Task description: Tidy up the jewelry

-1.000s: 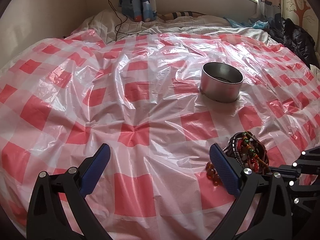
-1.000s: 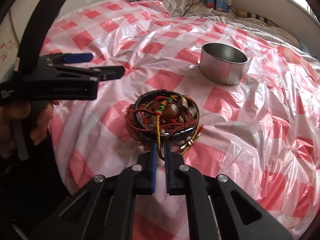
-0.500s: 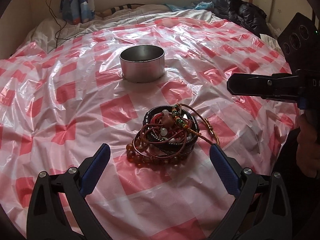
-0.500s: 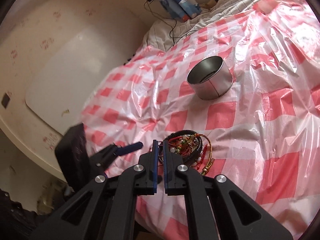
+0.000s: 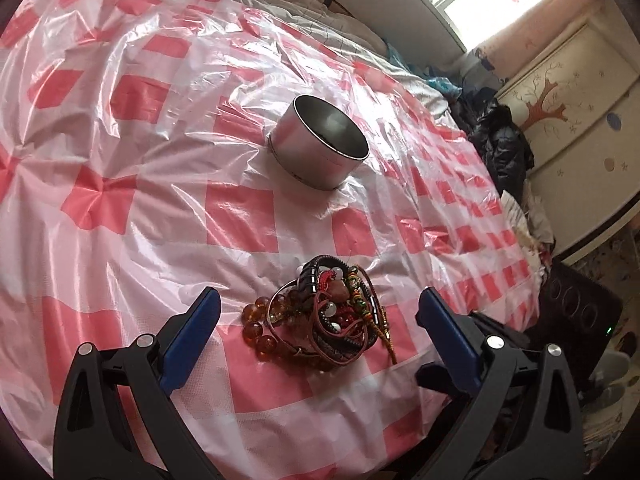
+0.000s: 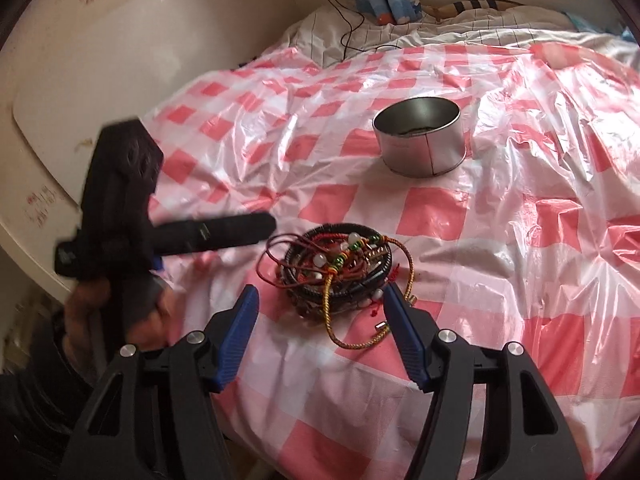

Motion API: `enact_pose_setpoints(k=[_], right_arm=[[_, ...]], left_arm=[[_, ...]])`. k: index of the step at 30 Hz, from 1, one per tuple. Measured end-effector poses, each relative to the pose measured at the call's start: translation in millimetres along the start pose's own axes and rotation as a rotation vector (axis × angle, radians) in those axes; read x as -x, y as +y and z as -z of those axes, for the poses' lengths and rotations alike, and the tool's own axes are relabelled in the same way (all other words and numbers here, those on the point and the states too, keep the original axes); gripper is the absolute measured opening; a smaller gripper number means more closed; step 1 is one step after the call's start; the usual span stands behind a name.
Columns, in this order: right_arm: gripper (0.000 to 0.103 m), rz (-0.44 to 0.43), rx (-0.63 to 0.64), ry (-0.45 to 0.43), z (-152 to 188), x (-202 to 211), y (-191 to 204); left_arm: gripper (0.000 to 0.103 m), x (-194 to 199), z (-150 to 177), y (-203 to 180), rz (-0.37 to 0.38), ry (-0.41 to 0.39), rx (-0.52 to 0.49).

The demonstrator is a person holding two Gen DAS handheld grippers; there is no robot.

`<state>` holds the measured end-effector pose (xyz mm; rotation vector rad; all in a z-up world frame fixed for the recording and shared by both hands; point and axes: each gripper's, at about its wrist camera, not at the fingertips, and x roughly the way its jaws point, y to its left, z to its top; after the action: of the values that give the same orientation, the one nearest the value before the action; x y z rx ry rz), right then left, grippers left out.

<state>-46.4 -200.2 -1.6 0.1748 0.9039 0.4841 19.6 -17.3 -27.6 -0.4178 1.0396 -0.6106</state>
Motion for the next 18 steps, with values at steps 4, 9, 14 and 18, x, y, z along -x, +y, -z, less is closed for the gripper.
enact_pose_setpoints(k=[4,9,14,18], right_arm=[[0.062,0.118,0.127,0.054,7,-20,19],[0.007,0.181,0.163,0.116,12,-37,21],[0.005,0.01,-0.062,0.039,1,-13,-12],[0.005,-0.2,-0.277,-0.076,-2,15,-46]], left_arm=[[0.095,-6,-2,-8,-0.023,0.005,-0.032],[0.045,-20,0,-21,-0.044,0.024,-0.104],[0.014,-23,5,-23,-0.094,0.045,-0.155],[0.011,-11,4,-20,-0.063,0.0,-0.149]])
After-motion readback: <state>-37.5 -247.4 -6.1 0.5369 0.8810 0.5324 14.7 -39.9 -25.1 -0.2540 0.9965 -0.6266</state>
